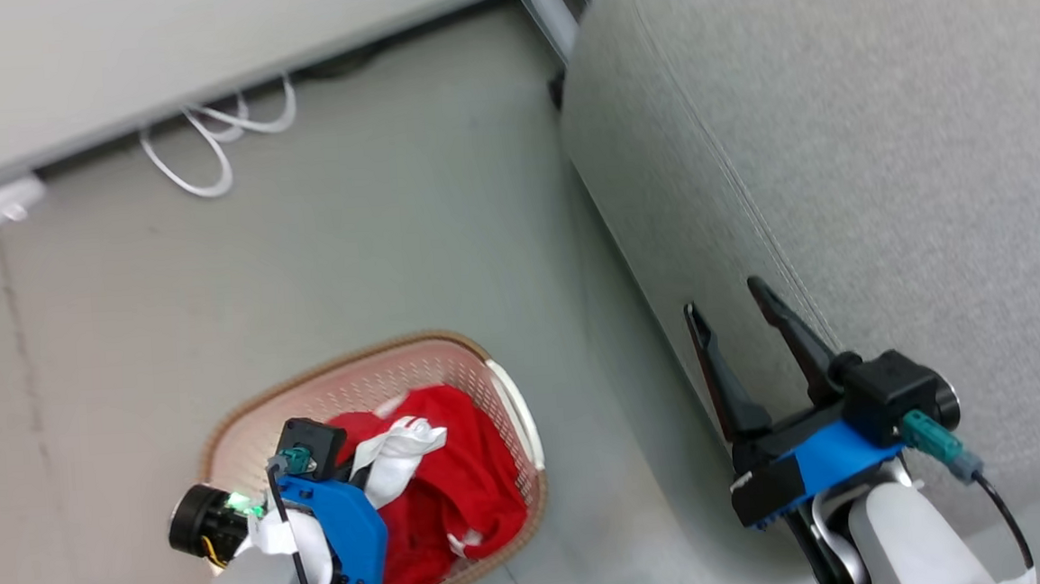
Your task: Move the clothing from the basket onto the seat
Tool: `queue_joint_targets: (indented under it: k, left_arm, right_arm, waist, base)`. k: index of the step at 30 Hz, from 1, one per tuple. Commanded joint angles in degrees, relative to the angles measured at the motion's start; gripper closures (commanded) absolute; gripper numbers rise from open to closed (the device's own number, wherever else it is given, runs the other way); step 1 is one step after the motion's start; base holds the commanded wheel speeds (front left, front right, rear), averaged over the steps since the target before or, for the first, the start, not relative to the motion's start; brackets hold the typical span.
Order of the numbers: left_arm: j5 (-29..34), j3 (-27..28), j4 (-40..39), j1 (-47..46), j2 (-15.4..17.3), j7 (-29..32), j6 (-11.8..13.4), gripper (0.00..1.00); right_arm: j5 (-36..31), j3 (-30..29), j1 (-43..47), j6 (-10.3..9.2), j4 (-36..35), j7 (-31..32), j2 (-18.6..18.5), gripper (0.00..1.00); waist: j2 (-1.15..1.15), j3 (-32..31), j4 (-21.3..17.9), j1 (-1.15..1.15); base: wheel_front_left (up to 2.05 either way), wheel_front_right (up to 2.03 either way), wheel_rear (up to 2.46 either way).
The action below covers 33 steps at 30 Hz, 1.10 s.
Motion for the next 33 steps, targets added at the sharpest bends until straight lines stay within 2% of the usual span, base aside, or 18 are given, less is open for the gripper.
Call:
queue_joint_targets:
  k: [1, 9, 17, 25, 33]
  left_arm:
    - [-0.58, 0.46, -0.3, 1.0, -0.54, -1.18, -0.19, 1.0]
    - [-2.17, 1.59, -2.44, -0.41, -2.41, -5.62, -0.22, 1.0]
    - [-2.38, 2.57, -7.85, -3.88, -5.05, -7.99, 0.4, 1.0]
    - [-1.62, 1.68, -13.83, -10.14, -7.56, -6.2, 1.1, 1.0]
    - [-1.35, -0.34, -17.13, -15.25, -9.43, -3.23, 0.77, 1.0]
  right_arm:
    - [-0.5, -0.07, 1.27, 0.01, 0.44, -0.21, -0.14, 0.0]
    - [-1.5, -0.44, 3.95, 0.01, 1.49, -0.22, -0.15, 0.0]
    - [-2.03, -1.01, 6.02, 0.01, 1.98, -0.12, -0.13, 0.0]
    - [-1.93, -0.17, 7.18, 0.01, 2.15, 0.74, -0.14, 0.0]
    - [-1.78, 0.6, 8.44, 0.01, 2.33, 1.61, -0.14, 0.0]
  waist:
    - [-0.01, -5.97, 4.28, 0.02]
    - [-0.01, -10.56, 7.76, 0.02]
    - [-0.01, -13.38, 12.16, 0.02]
    - [-0.01, -15.74, 15.71, 0.02]
    - [-0.01, -18.06, 16.93, 0.02]
  base:
    - [0.0, 0.0, 0.0]
    - [0.0, 0.0, 0.0]
    - [0.0, 0.0, 0.0]
    - [0.0, 0.0, 0.0]
    - [0.0, 0.0, 0.0]
